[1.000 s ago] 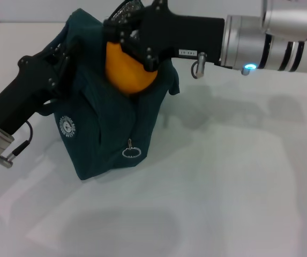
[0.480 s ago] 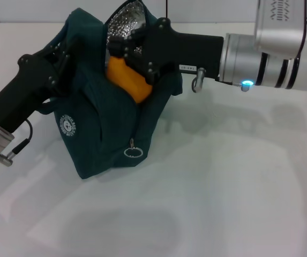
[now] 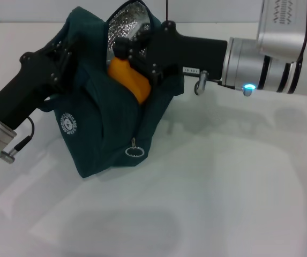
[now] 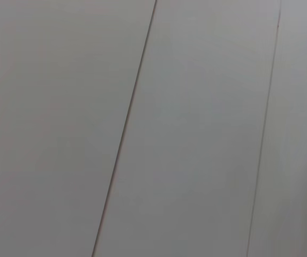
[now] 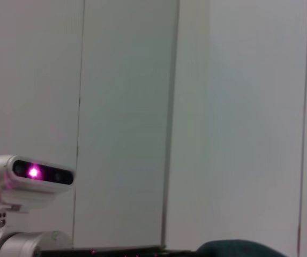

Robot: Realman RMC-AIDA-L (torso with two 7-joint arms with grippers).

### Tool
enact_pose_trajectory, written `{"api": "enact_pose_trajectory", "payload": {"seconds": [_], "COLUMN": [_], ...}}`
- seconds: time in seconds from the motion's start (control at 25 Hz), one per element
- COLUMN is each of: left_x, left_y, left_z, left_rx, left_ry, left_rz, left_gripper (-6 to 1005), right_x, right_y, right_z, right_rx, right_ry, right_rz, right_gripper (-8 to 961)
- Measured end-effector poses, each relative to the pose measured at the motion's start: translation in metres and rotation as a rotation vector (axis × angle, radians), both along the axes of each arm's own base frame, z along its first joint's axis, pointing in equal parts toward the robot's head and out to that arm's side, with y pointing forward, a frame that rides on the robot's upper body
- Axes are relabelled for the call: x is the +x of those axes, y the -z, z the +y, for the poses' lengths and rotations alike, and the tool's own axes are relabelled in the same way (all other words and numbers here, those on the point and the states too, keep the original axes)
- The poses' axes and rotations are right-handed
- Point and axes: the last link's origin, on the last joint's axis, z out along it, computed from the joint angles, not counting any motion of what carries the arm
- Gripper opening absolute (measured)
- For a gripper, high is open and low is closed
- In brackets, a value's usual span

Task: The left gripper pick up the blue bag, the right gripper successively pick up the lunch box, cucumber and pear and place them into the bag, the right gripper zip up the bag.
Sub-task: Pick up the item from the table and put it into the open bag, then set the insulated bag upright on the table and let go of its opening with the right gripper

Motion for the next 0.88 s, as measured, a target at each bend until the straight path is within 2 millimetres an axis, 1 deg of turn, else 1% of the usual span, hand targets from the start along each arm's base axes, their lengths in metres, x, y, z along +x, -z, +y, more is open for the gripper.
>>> {"api": "enact_pose_trajectory", "payload": {"seconds": [0.16, 0.4, 0.48, 0.6, 0.68, 0.8, 0.84, 0.88], "left_x": [0.000, 0.000, -0.001, -0.003, -0.003, -0.003, -0.003, -0.003], "left_y": [0.001, 0.001, 0.001, 0.000, 0.000, -0.001, -0.001, -0.001], "left_z": [0.001, 0.001, 0.000, -0.001, -0.001, 0.001, 0.002, 0.003], "left_rx": [-0.004, -0.003, -0.003, 0.000, 0.003, 0.005, 0.006, 0.006], "left_ry": [-0.005, -0.007, -0.010, -0.016, -0.017, -0.018, -0.020, -0.024], "left_rz": [0.000, -0.001, -0.001, 0.000, 0.003, 0.006, 0.008, 0.010], "left_gripper": [46, 46, 46, 46, 46, 46, 46, 46], "right_x": [0.000, 0.003, 0.007, 0.014, 0.023, 0.044, 0.053, 0.065], "right_y": [0.003, 0.002, -0.002, -0.017, -0.030, -0.050, -0.057, -0.065], "right_z": [-0.003, -0.005, -0.009, -0.016, -0.019, -0.019, -0.016, -0.012], "right_rx": [-0.019, -0.016, -0.006, 0.052, 0.123, 0.201, 0.215, 0.223], "right_ry": [-0.004, 0.001, -0.001, -0.010, -0.016, 0.019, 0.057, 0.117], "right_rz": [-0.009, -0.002, 0.031, 0.097, 0.125, 0.119, 0.117, 0.120], "right_gripper": [65, 84, 155, 262, 302, 363, 383, 382]}}
